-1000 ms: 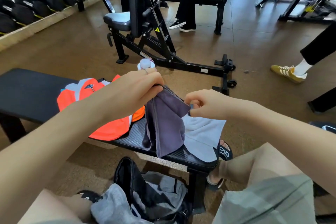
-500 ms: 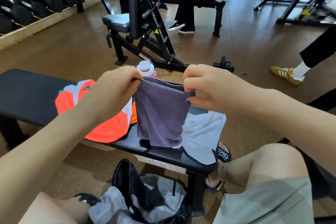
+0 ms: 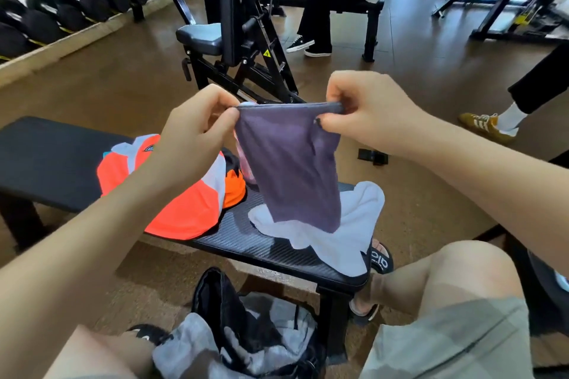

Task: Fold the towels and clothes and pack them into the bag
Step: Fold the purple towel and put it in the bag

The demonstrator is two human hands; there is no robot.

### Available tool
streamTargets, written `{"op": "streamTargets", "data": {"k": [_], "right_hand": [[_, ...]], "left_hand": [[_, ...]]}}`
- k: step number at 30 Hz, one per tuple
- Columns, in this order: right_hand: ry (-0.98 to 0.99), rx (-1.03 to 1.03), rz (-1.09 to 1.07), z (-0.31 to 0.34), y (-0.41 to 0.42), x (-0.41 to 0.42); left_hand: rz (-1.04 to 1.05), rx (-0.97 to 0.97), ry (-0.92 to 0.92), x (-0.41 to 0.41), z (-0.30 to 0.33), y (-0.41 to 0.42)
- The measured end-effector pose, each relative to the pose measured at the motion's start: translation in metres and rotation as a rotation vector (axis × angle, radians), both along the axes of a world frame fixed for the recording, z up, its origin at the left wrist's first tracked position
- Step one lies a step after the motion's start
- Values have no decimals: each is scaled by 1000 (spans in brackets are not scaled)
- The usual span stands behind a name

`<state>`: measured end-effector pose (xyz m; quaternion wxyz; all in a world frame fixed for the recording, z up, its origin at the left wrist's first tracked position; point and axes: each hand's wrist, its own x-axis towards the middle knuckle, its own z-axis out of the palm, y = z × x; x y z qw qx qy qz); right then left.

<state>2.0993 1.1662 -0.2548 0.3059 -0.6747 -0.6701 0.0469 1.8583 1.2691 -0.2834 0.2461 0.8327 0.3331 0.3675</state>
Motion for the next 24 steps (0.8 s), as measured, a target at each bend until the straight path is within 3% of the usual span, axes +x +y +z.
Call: {"op": "streamTargets", "data": {"k": [2,8,15,18,24], "right_hand": [[-16,-44,-10,-2,-1,0],[182,-58,-11,8,-6,4],[533,-290,84,10,-17,13],[471,-275,3,3,-10,19],[143,-139,-194,-10,15,50]], "left_hand": [[-4,-14,34,2,-3,0],[-15,38,37,2,-1,-4],[-107,-72,46,-3,5,1],[-82,-44,66,6,-1,7],[-18,4,81,55,-4,22]]}}
